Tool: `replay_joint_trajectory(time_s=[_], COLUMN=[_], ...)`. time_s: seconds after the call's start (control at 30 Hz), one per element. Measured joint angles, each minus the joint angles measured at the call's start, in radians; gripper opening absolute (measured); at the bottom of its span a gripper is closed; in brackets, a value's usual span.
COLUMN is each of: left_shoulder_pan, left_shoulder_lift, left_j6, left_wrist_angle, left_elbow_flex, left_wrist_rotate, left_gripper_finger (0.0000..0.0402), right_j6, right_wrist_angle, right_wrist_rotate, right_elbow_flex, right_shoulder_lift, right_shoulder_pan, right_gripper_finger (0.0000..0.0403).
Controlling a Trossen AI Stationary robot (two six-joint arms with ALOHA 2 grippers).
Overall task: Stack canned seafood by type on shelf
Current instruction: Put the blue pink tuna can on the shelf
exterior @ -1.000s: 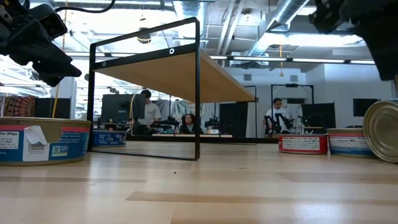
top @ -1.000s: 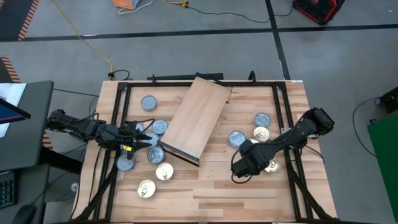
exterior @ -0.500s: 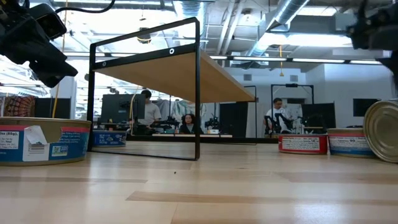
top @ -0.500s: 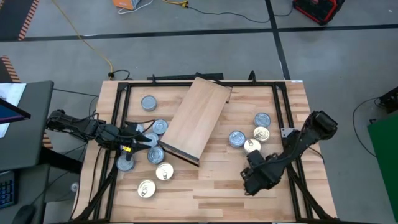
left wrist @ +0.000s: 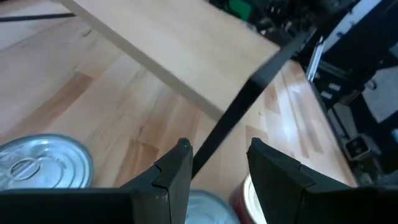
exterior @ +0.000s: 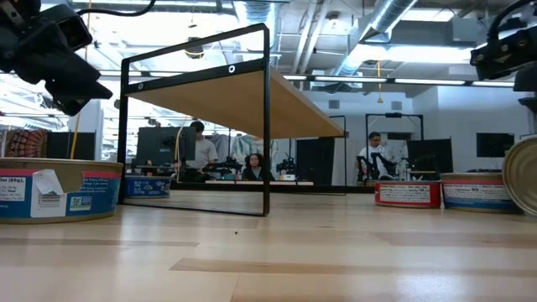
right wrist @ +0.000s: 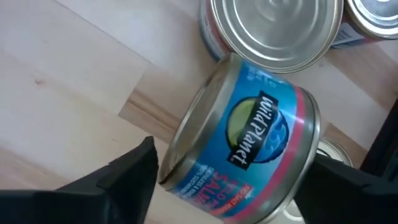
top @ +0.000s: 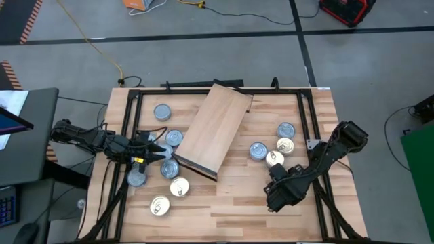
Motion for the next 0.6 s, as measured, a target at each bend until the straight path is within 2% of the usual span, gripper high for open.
replay_joint_trajectory(time_s=[0.27,0.37,0.6], left_shoulder_pan=[0.0,0.0,-0.007], left_shoulder_lift=[0.112,0.173,0.36], left_j6=[0.095,0.112,0.145], left_wrist_angle=[0.21,0.202,0.309], left_elbow_flex=[0.004,0.04,0.092], left_wrist_rotate=[0.008,0.018,0.284], left_gripper_finger=[0.0149,0.0149,0.0149], right_j6=[-0.055,-0.112,-0.336], right_wrist_angle=[-0.004,0.016,0.125], right_wrist_rotate=[-0.002,-0.002,0.073], right_elbow_flex=[0.001,0.012,0.086], right_shoulder_lift=[-0.002,-0.002,-0.002], right_shoulder_pan=[0.0,0.0,-0.013], right_gripper_finger=[0.0227,0.0213,0.0216])
